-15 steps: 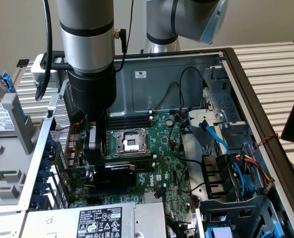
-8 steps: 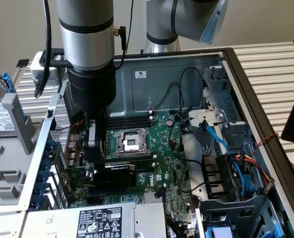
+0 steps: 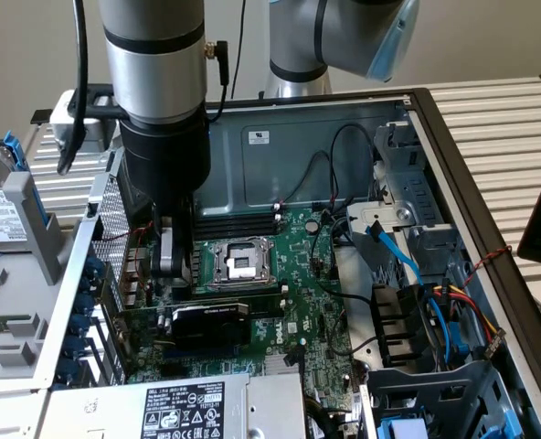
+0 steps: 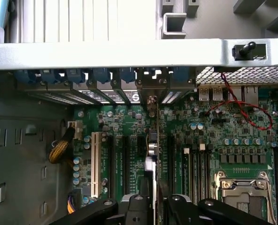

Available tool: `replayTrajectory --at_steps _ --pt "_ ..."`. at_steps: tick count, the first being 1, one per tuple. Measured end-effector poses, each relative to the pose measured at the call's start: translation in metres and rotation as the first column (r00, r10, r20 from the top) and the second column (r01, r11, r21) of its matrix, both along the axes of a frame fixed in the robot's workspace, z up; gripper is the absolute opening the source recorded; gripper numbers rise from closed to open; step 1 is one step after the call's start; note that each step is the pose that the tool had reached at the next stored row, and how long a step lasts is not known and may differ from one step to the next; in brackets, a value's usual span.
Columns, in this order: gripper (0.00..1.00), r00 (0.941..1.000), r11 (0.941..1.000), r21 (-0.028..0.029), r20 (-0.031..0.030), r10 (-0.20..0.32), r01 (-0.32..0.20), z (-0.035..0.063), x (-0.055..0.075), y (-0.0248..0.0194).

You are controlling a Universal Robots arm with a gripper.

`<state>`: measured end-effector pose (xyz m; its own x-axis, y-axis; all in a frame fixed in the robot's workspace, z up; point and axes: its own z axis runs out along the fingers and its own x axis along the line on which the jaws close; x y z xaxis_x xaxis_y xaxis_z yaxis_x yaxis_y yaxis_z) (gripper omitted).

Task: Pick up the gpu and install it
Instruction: 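Press down on the gpu until it lock into place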

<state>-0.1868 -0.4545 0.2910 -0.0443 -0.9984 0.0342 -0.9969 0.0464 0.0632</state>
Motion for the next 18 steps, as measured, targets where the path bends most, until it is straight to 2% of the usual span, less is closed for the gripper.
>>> replayTrajectory --at_steps 1,3,7,10,14,18 --pt "0.15 1.0000 1.0000 0.0000 0.0043 0.000 0.000 0.0000 -0.001 0.0000" --pt "0.11 0.9999 1.0000 -0.0001 0.0124 0.000 0.000 -0.0002 -0.004 0.0000" --pt "0.11 0.9997 1.0000 0.0002 0.0254 -0.001 0.001 -0.0026 -0.008 0.0001" --pt "0.11 0.9996 1.0000 0.0001 0.0273 -0.003 0.003 -0.0058 -0.008 0.0009" --pt "0.11 0.9996 1.0000 0.0002 0.0274 -0.006 0.006 -0.0086 -0.010 0.0042" --pt "0.11 0.9995 1.0000 -0.0001 0.0287 -0.010 0.010 -0.0115 -0.013 0.0048"
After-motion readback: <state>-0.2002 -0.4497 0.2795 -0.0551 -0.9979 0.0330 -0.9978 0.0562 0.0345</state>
